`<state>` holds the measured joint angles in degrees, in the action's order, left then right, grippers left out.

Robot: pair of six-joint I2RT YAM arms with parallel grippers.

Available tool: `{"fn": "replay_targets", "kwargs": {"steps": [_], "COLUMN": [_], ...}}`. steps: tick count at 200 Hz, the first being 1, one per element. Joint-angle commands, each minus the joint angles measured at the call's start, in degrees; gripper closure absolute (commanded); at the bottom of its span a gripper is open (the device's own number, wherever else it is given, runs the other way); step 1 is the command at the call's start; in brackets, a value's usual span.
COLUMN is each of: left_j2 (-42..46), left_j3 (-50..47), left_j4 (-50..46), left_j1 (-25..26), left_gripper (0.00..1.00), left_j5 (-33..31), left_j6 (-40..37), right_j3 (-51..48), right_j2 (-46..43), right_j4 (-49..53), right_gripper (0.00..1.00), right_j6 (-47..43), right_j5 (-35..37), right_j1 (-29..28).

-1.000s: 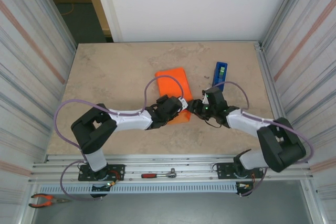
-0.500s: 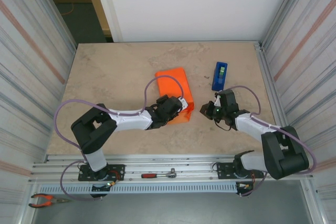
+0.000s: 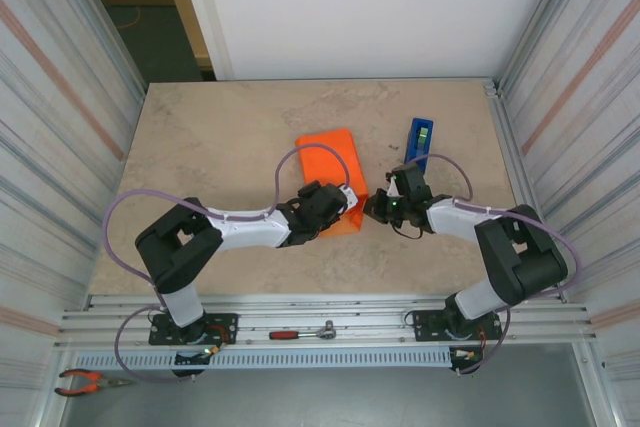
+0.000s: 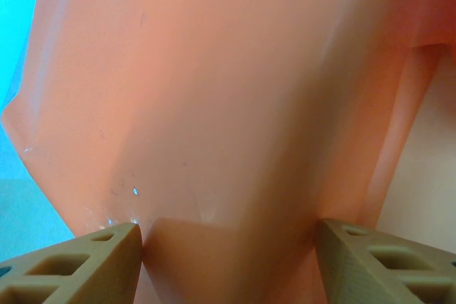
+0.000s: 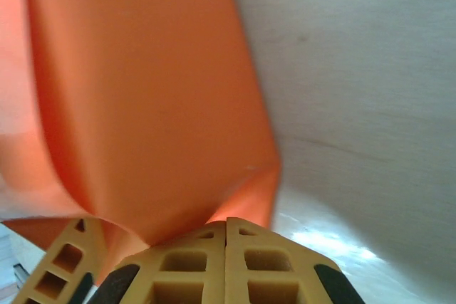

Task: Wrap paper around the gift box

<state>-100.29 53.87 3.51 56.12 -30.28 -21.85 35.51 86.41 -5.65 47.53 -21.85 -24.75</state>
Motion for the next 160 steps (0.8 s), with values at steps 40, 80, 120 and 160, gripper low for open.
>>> {"fn": "replay_targets", "kwargs": {"steps": [40,80,120,160], "left_j2": [-1.67,-1.69,-1.7,-1.71], "left_j3": [-1.33,-1.3,-1.31,-1.4], "left_j4": [-2.71,-2.68,-2.72,-2.72], "left_j1": [0.84,0.92,1.1,1.28], "left_gripper": [0.35,0.35,0.35,0.35], "left_j5": [2.15,2.09,2.04,1.94], "left_j6": [-0.2,-0.13,-0.17,-0.18], "right_j3": [1.27,-1.11,-2.94,-3.68], "right_j2": [1.98,4.14,7.33,8.6], "right_j4": [-2.36,-7.39,-12.66,-14.79], "right_gripper": [1.0,1.0,1.0,1.0], "right_j6": [1.43,3.76,6.4,7.66], "right_j5": [2.18,3.05,3.95,3.87], "right_j1": [-2.4,-4.36,-7.0,-8.2]}}
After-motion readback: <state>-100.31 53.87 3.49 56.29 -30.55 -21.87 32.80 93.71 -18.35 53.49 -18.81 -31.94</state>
